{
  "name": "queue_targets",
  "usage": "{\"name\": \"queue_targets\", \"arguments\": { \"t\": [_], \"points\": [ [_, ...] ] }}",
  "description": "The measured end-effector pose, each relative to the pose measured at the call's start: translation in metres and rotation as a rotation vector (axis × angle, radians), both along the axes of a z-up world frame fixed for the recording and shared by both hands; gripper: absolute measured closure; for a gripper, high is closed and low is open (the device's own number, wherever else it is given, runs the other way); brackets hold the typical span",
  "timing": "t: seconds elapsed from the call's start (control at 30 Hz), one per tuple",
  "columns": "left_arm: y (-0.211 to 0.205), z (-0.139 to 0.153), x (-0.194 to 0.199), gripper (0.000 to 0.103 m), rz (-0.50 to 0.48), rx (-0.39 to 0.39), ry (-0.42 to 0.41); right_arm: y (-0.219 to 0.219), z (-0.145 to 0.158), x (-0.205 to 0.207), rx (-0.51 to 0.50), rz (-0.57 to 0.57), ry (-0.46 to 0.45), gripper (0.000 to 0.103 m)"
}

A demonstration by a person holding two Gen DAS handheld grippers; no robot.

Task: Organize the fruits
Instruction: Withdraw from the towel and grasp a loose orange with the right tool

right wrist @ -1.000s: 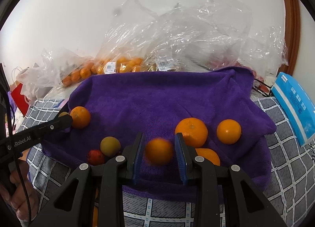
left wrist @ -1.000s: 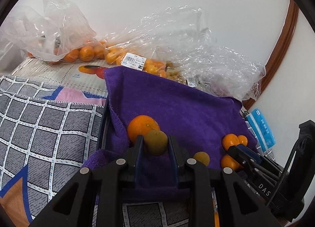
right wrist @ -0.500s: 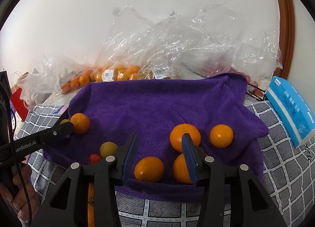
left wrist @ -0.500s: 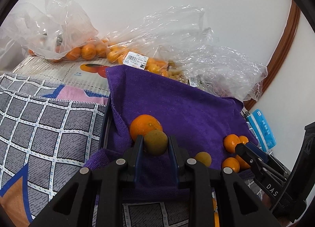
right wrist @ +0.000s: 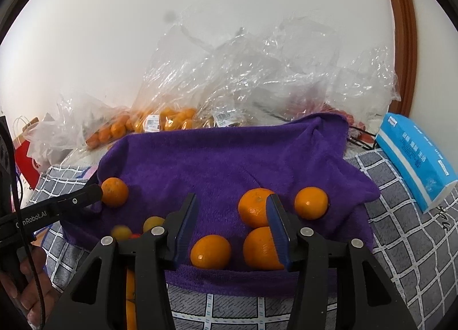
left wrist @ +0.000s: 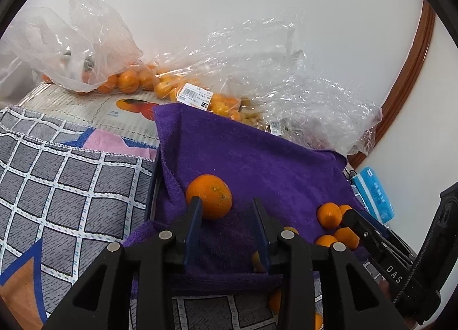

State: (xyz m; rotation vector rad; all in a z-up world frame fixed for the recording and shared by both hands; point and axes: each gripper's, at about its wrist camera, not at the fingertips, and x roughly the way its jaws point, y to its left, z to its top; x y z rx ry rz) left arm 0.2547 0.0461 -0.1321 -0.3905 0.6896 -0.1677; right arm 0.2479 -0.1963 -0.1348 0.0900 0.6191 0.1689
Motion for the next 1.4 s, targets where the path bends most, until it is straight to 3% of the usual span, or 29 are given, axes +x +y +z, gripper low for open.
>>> {"name": "queue_targets", "arguments": {
  "t": [0.33,0.57,0.83,1.07,1.4],
  "points": [
    [0.009,0.002,-0.005,0.069,0.062,-0.009,-0.022,0.001,0.009,-0.008,0.009,0.017,-0.048,0.054],
    [0.013,0.006,-0.006,0.069,0.086,-0.001,-0.032,0.005,0.026,-0.01,0.048,0.024,-0.004,0.054],
    [0.025,0.042,-0.016,0.064,0.053,-0.017,-0.095,0.01,0.043,-0.036,0.051,0.044,0.025,0.054],
    [0.053,0.048,-0.037,0.061,0.047,-0.032,-0.041,0.022,0.036,-0.058,0.008,0.073,0.062,0.054],
    [0.078,0.013,-0.075,0.061,0.054,0.099,0.1,0.066,0.007,-0.063,0.012,0.163,0.152,0.056]
  ]
}}
